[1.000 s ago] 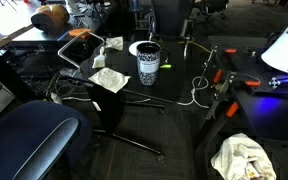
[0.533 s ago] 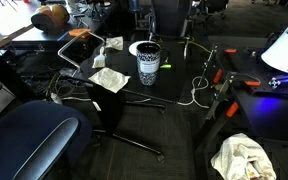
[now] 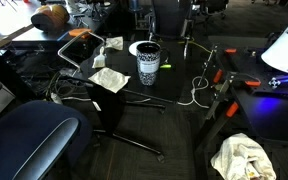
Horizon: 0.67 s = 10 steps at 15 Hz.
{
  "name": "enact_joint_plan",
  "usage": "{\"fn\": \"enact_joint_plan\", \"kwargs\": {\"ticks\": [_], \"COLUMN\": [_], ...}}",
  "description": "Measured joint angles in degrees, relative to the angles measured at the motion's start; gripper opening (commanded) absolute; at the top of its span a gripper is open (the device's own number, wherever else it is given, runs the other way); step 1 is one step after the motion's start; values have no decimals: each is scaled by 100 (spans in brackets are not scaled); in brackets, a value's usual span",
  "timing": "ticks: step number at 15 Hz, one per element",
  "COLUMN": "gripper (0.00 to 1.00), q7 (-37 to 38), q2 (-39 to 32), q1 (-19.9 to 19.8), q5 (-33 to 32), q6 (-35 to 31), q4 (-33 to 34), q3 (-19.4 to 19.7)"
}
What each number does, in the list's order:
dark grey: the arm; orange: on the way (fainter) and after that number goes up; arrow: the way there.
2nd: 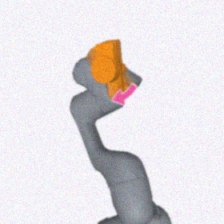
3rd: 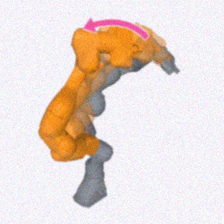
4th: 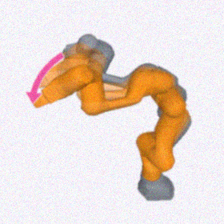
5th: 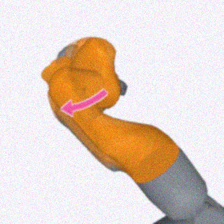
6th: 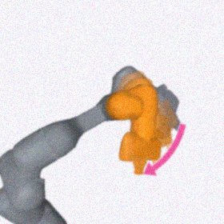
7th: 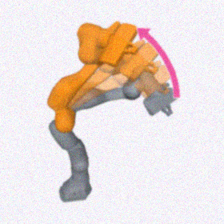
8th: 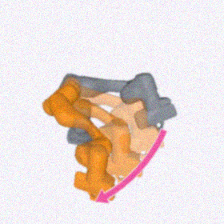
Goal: Put the marker in the cup
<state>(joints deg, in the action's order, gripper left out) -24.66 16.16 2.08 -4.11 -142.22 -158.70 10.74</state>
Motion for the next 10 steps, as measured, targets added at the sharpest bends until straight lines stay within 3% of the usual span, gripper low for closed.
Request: {"fn": "enact_joint_plan", "kwargs": {"ticks": [6,10], "gripper": [100,100], "q7": [-180,-833], "q2": [-730,-1497], "q1": [9,3], "q5": [233,865], "q6": [-948,-1758], "q4": [-8,-11], "q3": [-1,-6]}}
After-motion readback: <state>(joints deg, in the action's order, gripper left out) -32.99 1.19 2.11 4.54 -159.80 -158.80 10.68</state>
